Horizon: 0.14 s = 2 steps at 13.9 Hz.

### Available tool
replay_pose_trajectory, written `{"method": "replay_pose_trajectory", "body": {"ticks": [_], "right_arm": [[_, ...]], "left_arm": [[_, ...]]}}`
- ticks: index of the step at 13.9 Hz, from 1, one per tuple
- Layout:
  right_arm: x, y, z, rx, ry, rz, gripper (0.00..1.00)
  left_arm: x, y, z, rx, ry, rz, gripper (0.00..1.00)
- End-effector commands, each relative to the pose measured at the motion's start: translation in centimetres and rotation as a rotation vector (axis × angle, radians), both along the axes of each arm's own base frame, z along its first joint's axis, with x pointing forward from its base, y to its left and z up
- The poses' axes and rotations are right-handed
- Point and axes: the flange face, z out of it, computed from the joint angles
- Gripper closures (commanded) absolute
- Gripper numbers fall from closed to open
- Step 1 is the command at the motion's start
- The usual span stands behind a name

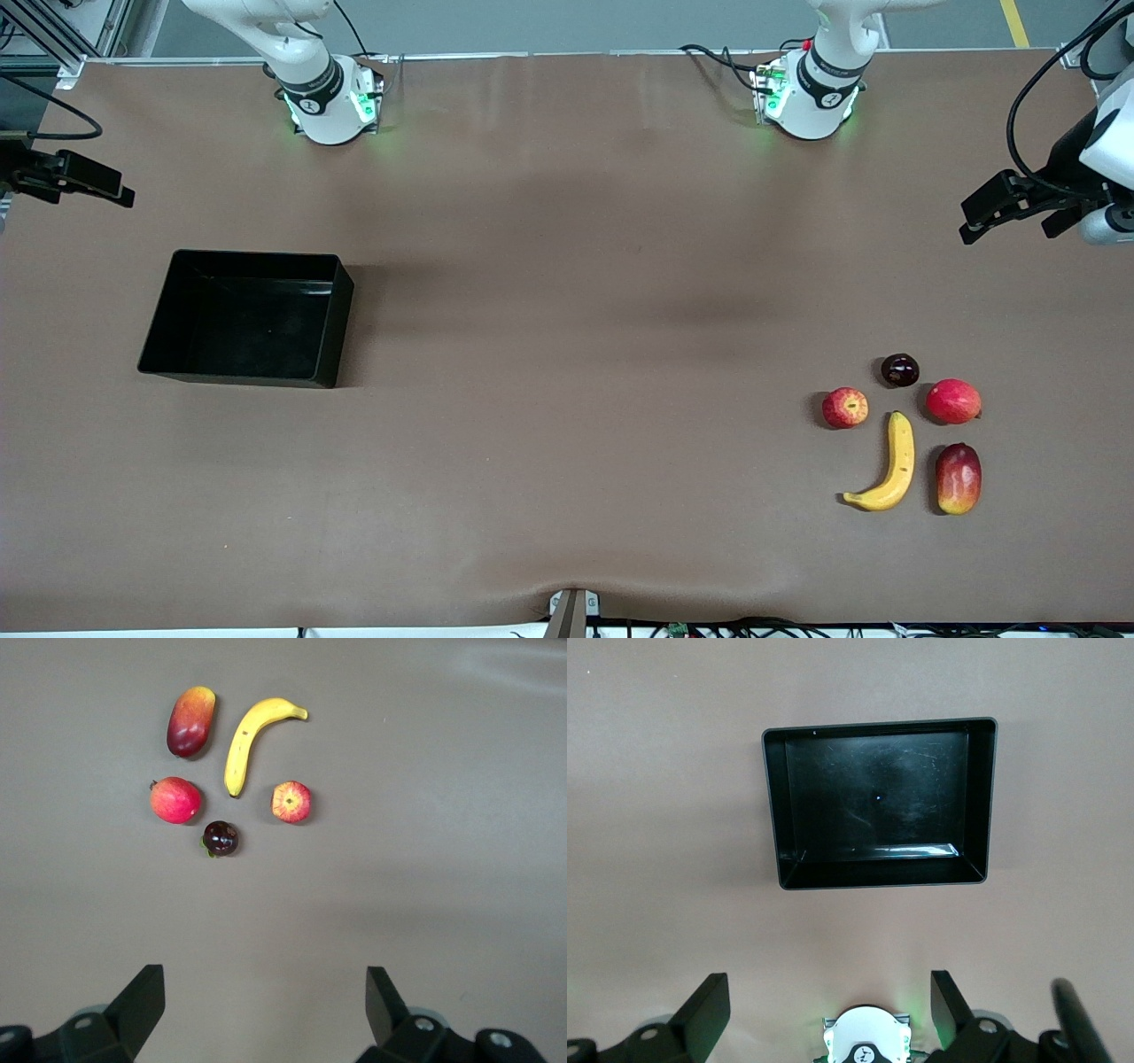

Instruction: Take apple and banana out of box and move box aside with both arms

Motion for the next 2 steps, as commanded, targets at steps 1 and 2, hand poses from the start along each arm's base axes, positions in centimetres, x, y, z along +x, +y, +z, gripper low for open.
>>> {"method": "replay_pose_trajectory", "body": {"ticks": [1, 2], "right_arm": [[-0.48, 0.03, 0.08, -0.017, -0.001, -0.014, 0.0], [-0.48, 0.03, 0.08, -0.017, -0.001, -0.014, 0.0]], "left_arm": [[-0.22, -0.23, 0.47, -0.008, -0.002, 0.003, 0.0], [-0.22, -0.23, 0.4, -0.008, 0.0, 0.003, 0.0]]}}
